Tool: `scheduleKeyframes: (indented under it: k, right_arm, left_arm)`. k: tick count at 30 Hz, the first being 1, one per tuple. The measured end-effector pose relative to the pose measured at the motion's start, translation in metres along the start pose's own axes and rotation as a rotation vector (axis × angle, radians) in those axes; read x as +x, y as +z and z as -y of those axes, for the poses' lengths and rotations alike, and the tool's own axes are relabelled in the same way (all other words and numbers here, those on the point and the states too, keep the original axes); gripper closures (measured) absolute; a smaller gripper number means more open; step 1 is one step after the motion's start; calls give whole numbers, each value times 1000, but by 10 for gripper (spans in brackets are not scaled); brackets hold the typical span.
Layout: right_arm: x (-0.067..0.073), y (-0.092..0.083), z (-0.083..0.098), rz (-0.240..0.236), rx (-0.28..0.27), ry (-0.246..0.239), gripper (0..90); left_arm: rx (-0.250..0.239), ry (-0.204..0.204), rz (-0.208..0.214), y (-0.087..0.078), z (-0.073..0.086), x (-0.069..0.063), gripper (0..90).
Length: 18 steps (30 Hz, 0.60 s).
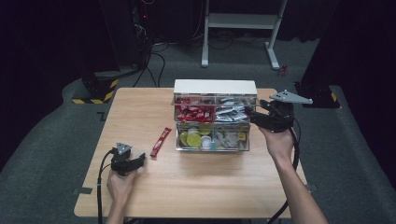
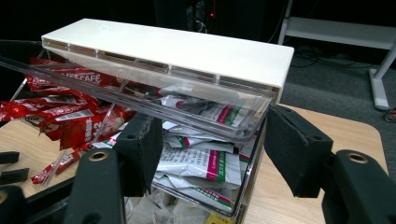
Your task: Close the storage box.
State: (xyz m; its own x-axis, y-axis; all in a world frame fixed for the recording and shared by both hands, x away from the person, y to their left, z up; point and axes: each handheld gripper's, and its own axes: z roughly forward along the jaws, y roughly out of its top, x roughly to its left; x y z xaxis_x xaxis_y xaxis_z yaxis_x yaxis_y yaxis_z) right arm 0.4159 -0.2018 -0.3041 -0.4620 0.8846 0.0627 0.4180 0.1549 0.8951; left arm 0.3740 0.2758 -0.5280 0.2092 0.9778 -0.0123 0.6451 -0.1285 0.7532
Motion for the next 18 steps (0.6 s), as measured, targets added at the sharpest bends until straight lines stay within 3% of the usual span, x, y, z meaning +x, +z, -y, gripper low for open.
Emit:
scheduleKeyframes:
  k: [18]
  right_arm:
    - [3,-3,12,4,9,-20,390]
  left_arm:
    - [3,11,-2,0,0,-1,319]
